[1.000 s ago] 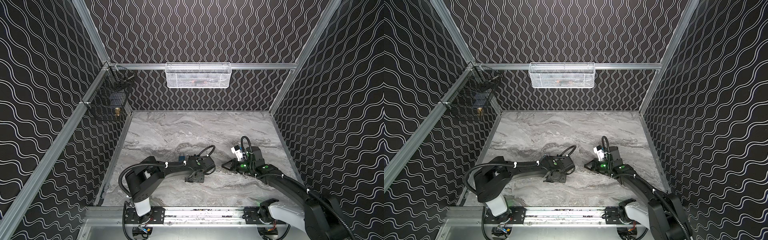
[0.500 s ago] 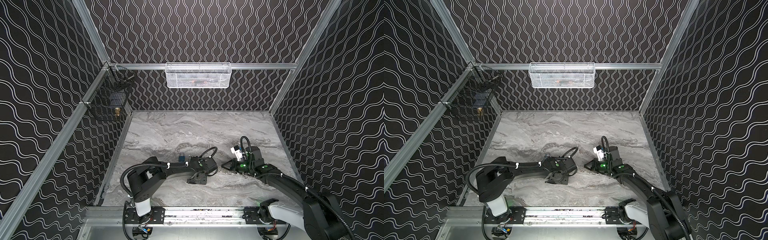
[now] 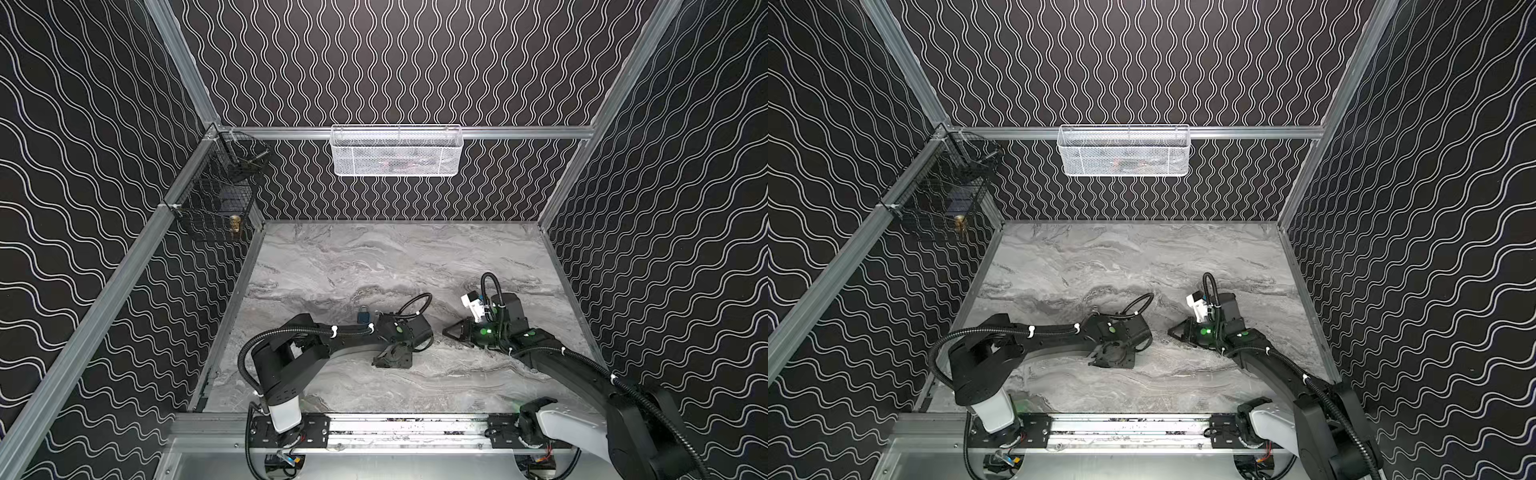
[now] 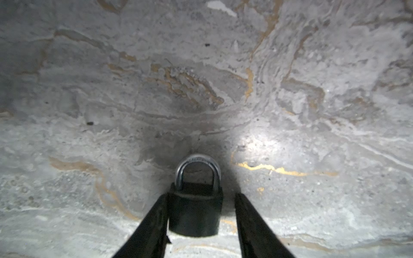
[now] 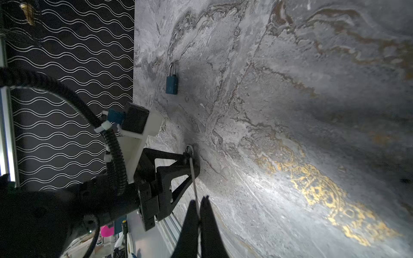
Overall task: Unlock with the key
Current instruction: 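Lift the black padlock off the table with the left gripper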
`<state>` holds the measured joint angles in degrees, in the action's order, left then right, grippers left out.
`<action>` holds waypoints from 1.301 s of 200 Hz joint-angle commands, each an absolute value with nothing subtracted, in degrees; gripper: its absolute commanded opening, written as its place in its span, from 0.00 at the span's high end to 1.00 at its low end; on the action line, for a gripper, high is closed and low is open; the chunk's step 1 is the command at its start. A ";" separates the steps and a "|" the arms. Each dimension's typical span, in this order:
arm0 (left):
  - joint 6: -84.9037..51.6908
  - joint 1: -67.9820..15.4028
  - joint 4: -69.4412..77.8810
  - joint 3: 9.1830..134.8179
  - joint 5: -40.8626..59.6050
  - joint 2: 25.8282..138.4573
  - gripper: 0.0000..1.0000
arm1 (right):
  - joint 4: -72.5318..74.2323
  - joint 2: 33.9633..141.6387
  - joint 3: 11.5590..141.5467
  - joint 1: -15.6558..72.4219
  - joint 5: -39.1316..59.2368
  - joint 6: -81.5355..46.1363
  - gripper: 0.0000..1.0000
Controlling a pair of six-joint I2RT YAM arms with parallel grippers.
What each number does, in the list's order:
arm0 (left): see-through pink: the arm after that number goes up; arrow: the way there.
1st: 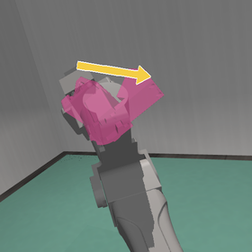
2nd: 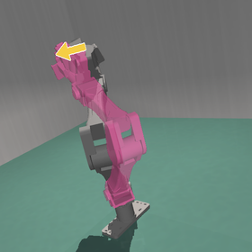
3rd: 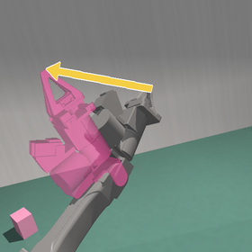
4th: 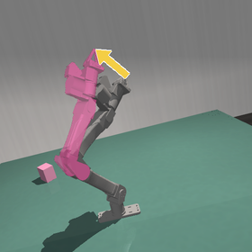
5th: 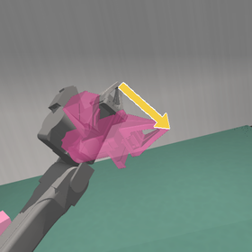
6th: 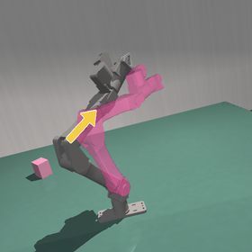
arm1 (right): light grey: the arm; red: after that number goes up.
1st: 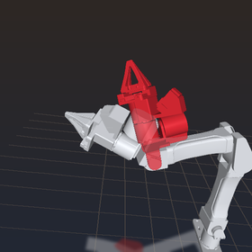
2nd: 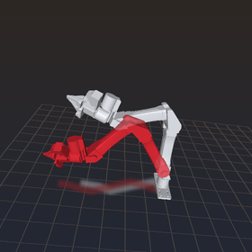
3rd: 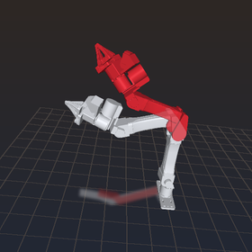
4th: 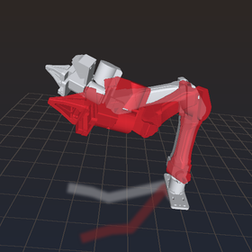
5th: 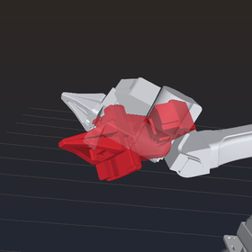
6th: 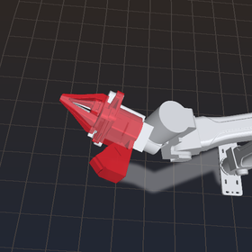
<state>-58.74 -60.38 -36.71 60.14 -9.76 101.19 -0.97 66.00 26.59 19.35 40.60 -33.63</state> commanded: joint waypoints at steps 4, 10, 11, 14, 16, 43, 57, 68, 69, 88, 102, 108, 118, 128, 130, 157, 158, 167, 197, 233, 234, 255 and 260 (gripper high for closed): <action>-59.61 -60.10 -37.42 59.60 -9.67 100.99 0.52 | 0.66 65.61 26.45 19.34 41.13 -34.10 1.00; -59.68 -60.12 -37.53 59.66 -9.75 101.13 0.53 | 0.68 65.66 26.45 19.34 41.13 -34.18 1.00; -59.72 -60.12 -37.57 59.67 -9.75 101.15 0.53 | 0.69 65.66 26.41 19.34 41.18 -34.23 1.00; -59.71 -60.12 -37.59 59.63 -9.76 101.19 0.53 | 0.73 65.67 26.39 19.34 41.14 -34.19 1.00; -59.68 -60.10 -37.61 59.62 -9.71 101.24 0.53 | 0.71 65.66 26.44 19.34 41.13 -34.19 1.00; -59.55 -60.12 -37.14 59.26 -9.84 101.59 0.55 | 0.92 65.65 26.46 19.34 41.31 -34.37 1.00; -59.71 -60.12 -37.44 59.32 -10.10 101.78 0.56 | 0.93 65.80 26.52 19.34 41.30 -34.38 1.00; -59.76 -60.06 -37.12 59.17 -10.11 101.79 0.57 | 0.91 65.74 26.50 19.36 41.36 -34.39 1.00; -59.76 -60.09 -37.10 59.16 -10.06 101.78 0.57 | 0.89 65.74 26.52 19.35 41.38 -34.38 1.00; -59.35 -59.99 -36.21 58.89 -9.58 101.92 0.59 | 0.96 65.74 26.58 19.34 41.39 -34.39 1.00; -59.41 -59.85 -35.42 58.62 -8.88 101.71 0.60 | 1.12 65.85 26.47 19.34 41.40 -34.37 1.00; -59.41 -59.85 -35.32 58.62 -8.98 101.71 0.61 | 1.14 65.88 26.54 19.35 41.46 -34.38 1.00; -59.40 -59.77 -35.63 58.78 -9.21 101.58 0.61 | 1.14 65.92 26.54 19.35 41.57 -34.37 1.00; -59.37 -59.77 -36.02 58.95 -9.44 101.41 0.62 | 0.86 65.85 26.56 19.34 41.57 -34.20 1.00; -59.34 -59.77 -36.03 59.03 -9.48 101.36 0.63 | 0.87 65.84 26.59 19.34 41.57 -34.13 1.00; -59.75 -59.77 -35.88 59.15 -9.45 100.07 0.65 | -0.07 65.59 26.95 19.34 41.19 -33.67 1.00; -59.76 -59.77 -35.82 59.11 -9.43 100.00 0.66 | -0.12 65.58 26.97 19.34 41.16 -33.62 1.00; -60.26 -59.77 -35.85 59.06 -9.60 99.42 0.66 | -0.39 65.50 27.15 19.38 41.07 -33.45 1.00; -62.14 -59.77 -35.33 58.19 -10.06 96.24 0.69 | -1.44 65.17 27.59 19.51 40.96 -32.87 1.00; -65.58 -59.68 -35.77 56.56 -12.34 90.33 0.72 | -3.38 64.69 29.03 20.29 40.02 -32.35 1.00; -65.66 -59.68 -35.77 56.50 -12.37 90.16 0.72 | -3.49 64.64 29.10 20.30 39.96 -32.35 1.00; -68.00 -59.16 -35.91 55.30 -13.01 86.47 0.73 | -4.66 64.33 30.13 21.76 38.71 -32.58 1.00; -68.49 -58.99 -35.53 54.93 -13.10 85.45 0.74 | -4.86 64.07 30.35 22.37 38.10 -32.73 1.00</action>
<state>-64.36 -59.55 -35.66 56.07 -10.92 88.79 -3.18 64.73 29.08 20.97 40.07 -33.23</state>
